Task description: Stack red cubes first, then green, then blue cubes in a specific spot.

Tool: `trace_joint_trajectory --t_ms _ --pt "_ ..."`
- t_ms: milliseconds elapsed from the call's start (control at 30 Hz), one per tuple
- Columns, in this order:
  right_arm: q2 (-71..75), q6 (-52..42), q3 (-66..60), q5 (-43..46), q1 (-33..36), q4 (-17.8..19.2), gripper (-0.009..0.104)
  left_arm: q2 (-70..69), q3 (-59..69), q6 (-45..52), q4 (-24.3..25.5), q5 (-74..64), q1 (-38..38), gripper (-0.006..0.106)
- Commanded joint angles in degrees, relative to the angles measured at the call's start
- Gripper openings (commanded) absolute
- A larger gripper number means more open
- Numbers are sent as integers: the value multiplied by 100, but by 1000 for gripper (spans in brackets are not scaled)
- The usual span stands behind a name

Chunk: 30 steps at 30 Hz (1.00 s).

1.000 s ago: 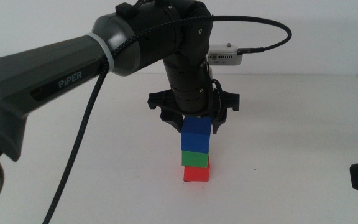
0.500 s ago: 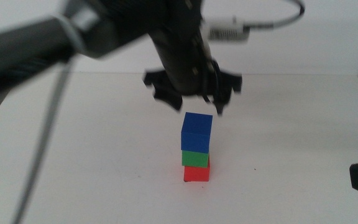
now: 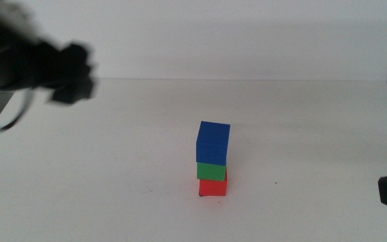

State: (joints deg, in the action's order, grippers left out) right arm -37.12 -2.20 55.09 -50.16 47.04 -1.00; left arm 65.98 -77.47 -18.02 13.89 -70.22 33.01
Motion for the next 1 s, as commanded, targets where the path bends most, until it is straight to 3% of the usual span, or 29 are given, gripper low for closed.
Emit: trace_joint_trajectory --t_ms 0,133,300,367,600,967 --pt "21 -22 -15 50 -26 17 84 -424 435 47 99 26 -213 92" --pt "21 -22 -15 50 -26 17 84 -1252 1153 632 -13 1171 -744 93" --pt "21 -24 -15 50 -26 7 84 -2292 2127 2609 -1824 2871 -2040 93" --pt "21 -24 -15 50 -26 -4 84 -2581 2377 2875 -2201 2926 -2489 93" --pt "21 -24 -15 50 -26 -4 84 -3226 2600 2850 -2629 2721 -3042 93" --pt "21 -24 -15 50 -26 -4 84 -3448 2600 2889 -2646 2875 -3053 93"
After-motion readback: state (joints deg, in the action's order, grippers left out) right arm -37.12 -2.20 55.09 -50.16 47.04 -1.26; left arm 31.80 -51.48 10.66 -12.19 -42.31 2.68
